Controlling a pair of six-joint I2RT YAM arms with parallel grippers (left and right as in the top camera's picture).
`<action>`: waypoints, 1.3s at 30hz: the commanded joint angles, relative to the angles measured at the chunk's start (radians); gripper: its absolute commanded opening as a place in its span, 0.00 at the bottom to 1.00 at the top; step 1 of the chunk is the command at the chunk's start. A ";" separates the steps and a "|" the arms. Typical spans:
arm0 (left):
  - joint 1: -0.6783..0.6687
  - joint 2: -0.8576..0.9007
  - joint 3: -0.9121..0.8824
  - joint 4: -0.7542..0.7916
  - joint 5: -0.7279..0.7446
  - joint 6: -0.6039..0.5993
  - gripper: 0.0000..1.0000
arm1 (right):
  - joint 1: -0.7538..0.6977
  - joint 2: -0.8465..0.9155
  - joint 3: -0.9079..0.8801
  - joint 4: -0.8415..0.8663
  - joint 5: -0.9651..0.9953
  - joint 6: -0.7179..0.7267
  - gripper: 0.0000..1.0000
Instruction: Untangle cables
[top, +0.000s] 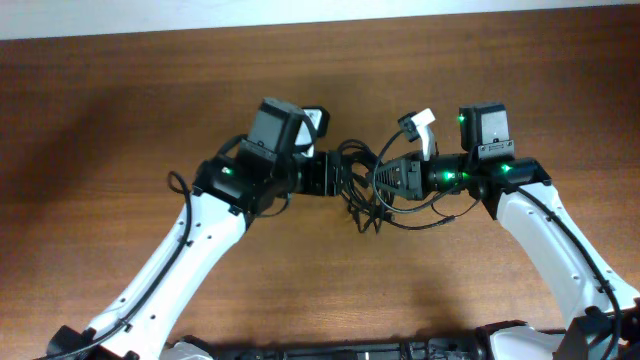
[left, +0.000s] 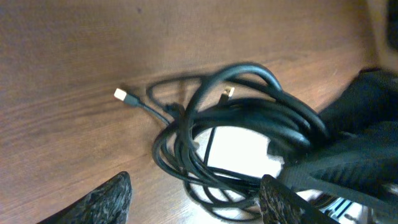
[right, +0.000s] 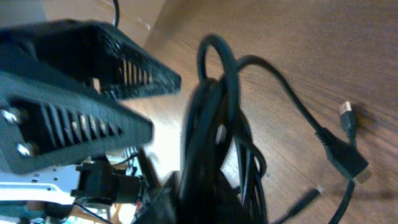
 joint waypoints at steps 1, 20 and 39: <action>-0.019 0.002 -0.017 0.005 -0.064 0.019 0.66 | 0.006 -0.002 0.002 -0.012 0.131 -0.003 0.72; -0.019 0.002 -0.017 -0.016 -0.112 -0.039 0.76 | 0.008 -0.002 0.002 -0.149 0.572 0.313 0.99; -0.021 0.002 -0.453 -0.011 -0.186 -0.592 0.66 | -0.252 -0.002 0.002 -0.341 0.542 0.372 0.98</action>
